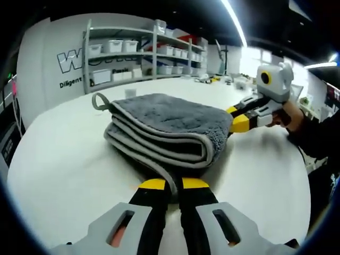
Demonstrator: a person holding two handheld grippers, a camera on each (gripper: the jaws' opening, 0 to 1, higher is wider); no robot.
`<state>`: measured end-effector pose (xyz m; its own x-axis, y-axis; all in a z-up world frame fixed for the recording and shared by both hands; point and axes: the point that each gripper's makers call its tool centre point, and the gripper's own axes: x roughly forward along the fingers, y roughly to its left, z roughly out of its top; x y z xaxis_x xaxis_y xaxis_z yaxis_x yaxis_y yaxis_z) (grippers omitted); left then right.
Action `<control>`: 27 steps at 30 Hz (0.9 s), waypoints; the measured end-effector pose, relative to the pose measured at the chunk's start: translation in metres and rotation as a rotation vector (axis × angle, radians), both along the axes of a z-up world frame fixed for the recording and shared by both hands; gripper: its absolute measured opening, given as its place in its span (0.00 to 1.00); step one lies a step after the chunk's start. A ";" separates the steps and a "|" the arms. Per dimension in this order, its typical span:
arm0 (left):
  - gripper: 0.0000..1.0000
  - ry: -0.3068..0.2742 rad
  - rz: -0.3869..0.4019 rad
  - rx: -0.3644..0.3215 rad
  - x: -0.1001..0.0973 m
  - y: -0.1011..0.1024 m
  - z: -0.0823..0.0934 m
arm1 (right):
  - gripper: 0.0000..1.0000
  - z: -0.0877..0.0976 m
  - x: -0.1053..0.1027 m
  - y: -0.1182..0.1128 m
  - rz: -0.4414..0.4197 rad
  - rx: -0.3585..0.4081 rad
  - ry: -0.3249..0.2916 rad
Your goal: Open the folded towel by lifting each exposed corner and separating the folded layers until the towel lies flat within the target outline without major curled edges
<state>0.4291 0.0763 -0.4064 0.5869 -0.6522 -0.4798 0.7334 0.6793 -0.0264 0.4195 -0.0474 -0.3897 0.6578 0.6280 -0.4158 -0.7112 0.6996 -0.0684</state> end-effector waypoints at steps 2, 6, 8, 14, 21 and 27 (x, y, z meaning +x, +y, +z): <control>0.06 -0.002 -0.002 0.001 -0.003 -0.001 0.000 | 0.06 0.000 -0.002 0.000 -0.001 -0.007 -0.006; 0.06 -0.016 0.000 -0.002 -0.009 -0.001 0.000 | 0.06 0.000 -0.006 -0.002 -0.005 -0.001 0.004; 0.06 -0.015 -0.003 -0.005 -0.012 -0.001 0.000 | 0.06 0.000 -0.008 -0.003 -0.005 0.004 0.010; 0.06 -0.024 -0.007 -0.014 -0.017 -0.001 0.000 | 0.06 0.000 -0.015 -0.002 -0.004 -0.007 0.006; 0.06 -0.029 -0.006 -0.024 -0.019 -0.001 0.000 | 0.06 -0.002 -0.015 -0.003 -0.003 -0.009 0.011; 0.06 -0.025 -0.006 -0.027 -0.019 -0.001 0.000 | 0.06 -0.003 -0.015 -0.002 -0.001 -0.018 0.010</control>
